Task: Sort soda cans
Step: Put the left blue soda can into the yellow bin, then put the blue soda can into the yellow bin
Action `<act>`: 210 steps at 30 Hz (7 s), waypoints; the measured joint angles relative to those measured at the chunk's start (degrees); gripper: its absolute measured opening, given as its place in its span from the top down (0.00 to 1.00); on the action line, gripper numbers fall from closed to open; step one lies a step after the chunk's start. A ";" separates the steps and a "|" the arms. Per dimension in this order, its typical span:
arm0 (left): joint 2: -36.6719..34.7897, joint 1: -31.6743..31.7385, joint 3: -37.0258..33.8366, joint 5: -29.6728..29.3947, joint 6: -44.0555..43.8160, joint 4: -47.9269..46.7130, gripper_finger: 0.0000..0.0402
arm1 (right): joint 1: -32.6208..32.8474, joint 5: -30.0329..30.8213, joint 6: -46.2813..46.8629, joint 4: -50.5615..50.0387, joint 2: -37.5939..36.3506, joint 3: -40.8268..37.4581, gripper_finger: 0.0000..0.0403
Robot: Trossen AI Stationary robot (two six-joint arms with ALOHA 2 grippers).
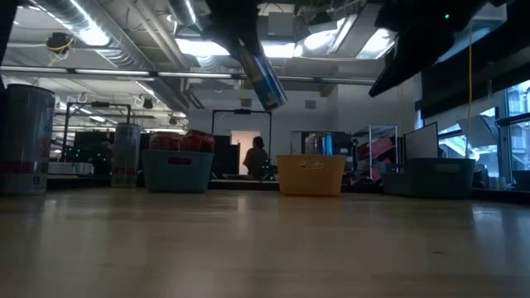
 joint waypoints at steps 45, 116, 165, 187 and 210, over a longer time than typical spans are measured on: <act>30.00 16.03 26.12 13.93 4.89 -2.68 0.43 | -0.04 3.04 -1.72 4.87 -5.06 -5.18 0.21; 18.14 7.34 22.84 10.95 14.62 2.25 0.45 | -9.75 10.46 -10.18 24.74 -0.35 -5.20 0.99; 28.78 17.31 3.63 11.30 11.30 32.39 0.27 | -9.79 9.94 -2.55 20.32 -2.37 -12.04 0.99; 14.19 11.51 3.92 9.97 15.68 17.22 0.27 | -9.73 0.89 -1.99 11.53 -4.91 -6.44 0.99; -3.08 -3.91 -23.37 3.44 8.20 25.20 0.27 | 19.15 -12.29 40.28 -30.85 -4.16 12.59 0.99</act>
